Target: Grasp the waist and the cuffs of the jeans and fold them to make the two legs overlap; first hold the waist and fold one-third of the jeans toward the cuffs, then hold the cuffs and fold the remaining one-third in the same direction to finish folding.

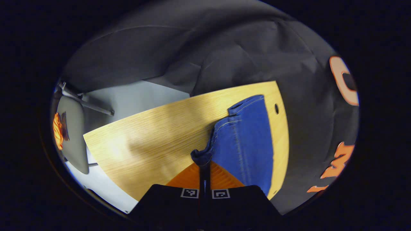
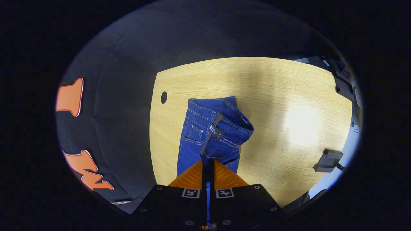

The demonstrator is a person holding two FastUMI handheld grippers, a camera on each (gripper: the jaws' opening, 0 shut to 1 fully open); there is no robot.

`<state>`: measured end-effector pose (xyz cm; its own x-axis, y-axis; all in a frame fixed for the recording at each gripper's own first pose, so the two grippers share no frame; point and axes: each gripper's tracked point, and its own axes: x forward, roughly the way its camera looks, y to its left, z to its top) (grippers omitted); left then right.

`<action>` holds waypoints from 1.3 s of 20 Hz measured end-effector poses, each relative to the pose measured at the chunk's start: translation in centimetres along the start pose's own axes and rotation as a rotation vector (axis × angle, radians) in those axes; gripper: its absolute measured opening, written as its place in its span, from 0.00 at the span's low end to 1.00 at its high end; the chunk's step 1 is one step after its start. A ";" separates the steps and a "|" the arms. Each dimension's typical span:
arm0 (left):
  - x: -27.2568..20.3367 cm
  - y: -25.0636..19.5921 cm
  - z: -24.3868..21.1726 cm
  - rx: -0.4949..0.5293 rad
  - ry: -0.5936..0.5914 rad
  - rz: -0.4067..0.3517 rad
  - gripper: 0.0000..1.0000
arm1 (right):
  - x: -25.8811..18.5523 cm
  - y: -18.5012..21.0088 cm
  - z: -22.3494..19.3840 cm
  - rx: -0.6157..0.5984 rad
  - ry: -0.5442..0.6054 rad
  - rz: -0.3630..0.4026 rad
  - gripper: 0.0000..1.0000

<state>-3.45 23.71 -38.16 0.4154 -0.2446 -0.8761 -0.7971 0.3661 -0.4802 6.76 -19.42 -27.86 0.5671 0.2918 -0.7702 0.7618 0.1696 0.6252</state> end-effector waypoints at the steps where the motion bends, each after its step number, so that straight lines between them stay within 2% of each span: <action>1: -0.3 -0.4 0.8 -0.004 -0.005 0.008 0.00 | 0.0 0.1 0.0 0.011 0.004 0.003 0.04; 6: -0.5 -4.6 2.8 0.053 -0.036 -0.010 0.01 | 0.1 1.2 0.5 0.051 0.013 0.018 0.04; 9: 0.1 -8.8 4.0 0.090 -0.042 -0.049 0.00 | 0.2 2.3 0.7 0.062 0.013 0.030 0.04; 14: 2.5 -12.8 6.1 0.106 -0.026 -0.061 0.00 | 1.7 4.9 1.7 0.115 0.013 0.047 0.04; 19: 5.8 -14.2 8.3 0.087 -0.006 -0.020 0.00 | 4.2 7.2 2.2 0.121 0.025 0.018 0.04; 23: 9.5 -14.8 8.1 0.140 0.018 0.046 0.00 | 6.4 9.1 2.0 0.092 0.038 -0.022 0.04; 26: 9.9 -16.0 8.9 0.144 0.010 0.047 0.00 | 7.5 10.4 1.7 0.089 0.058 -0.018 0.04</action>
<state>17.30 23.46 -39.55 0.3738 -0.2330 -0.8977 -0.7441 0.5025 -0.4403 19.52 -17.10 -27.39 0.5360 0.3437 -0.7710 0.7979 0.0919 0.5957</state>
